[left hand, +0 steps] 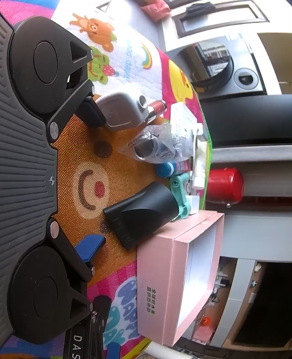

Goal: Organize rigid objects

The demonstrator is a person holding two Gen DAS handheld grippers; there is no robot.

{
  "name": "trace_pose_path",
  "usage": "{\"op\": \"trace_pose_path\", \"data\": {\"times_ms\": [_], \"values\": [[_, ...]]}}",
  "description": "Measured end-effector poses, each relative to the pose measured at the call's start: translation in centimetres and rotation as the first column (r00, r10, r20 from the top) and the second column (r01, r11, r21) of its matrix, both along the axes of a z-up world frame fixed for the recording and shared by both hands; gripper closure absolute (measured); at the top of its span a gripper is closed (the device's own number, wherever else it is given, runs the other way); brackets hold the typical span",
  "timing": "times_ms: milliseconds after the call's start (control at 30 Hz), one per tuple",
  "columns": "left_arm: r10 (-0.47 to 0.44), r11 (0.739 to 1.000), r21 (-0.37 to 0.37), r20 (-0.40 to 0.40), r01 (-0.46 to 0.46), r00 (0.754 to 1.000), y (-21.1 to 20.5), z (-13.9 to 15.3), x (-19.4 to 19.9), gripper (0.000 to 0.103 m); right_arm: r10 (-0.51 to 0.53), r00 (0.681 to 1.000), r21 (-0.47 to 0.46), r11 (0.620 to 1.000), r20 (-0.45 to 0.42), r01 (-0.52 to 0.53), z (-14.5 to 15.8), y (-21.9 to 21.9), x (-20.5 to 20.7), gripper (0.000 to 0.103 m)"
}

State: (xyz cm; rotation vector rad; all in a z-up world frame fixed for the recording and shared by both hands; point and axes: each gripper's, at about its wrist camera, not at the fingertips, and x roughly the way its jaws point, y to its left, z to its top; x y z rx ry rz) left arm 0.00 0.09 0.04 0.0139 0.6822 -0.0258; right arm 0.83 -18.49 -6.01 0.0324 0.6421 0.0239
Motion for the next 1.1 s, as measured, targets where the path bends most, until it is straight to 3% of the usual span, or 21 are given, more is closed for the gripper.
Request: {"op": "trace_pose_path", "data": {"times_ms": [1100], "values": [[0.000,1.000,0.006,0.000,0.000,1.000,-0.03,-0.01,0.00,0.000,-0.002,1.000,0.000,1.000,-0.003,0.002,-0.03,-0.14,-0.10,0.000]]}}
